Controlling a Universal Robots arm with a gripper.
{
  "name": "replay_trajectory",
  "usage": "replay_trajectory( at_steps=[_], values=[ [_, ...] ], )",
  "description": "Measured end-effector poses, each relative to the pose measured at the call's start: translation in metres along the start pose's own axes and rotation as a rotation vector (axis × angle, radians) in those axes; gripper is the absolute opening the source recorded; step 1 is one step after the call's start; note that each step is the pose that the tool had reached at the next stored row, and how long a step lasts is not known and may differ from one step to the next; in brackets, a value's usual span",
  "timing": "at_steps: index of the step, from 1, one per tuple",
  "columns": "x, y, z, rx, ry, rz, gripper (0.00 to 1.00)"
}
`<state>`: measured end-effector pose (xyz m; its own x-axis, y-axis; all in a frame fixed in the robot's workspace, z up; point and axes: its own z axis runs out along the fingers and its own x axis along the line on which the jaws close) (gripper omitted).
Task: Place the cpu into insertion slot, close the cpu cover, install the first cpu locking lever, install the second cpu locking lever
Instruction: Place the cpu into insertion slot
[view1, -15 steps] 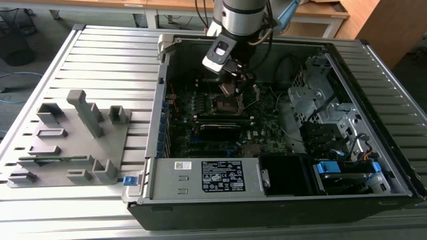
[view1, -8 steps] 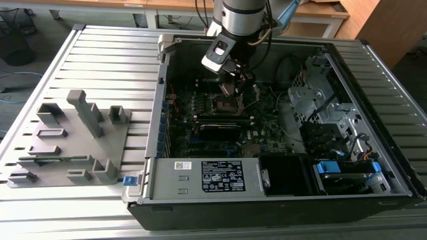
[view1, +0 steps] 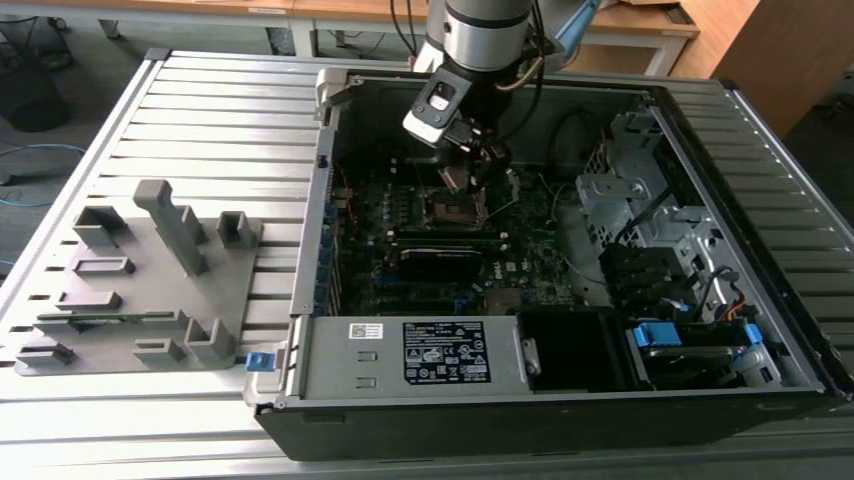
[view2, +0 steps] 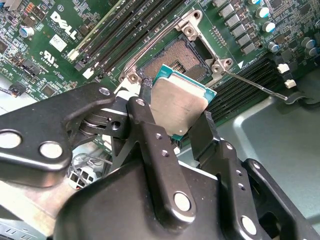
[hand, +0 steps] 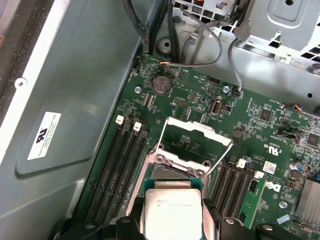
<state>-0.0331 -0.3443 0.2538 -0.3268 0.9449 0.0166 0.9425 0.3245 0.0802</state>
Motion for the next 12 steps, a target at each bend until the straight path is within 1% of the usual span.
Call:
replay_trajectory(
  at_steps=[2, 4, 12],
  values=[
    [0.0, 0.0, 0.0002, 0.0, -0.0005, 0.005, 0.54],
    [0.0, 0.0, 0.0007, -0.0006, -0.0022, 0.029, 0.54],
    [0.0, -0.0002, 0.0032, -0.0028, -0.0136, 0.168, 0.54]
  ],
)
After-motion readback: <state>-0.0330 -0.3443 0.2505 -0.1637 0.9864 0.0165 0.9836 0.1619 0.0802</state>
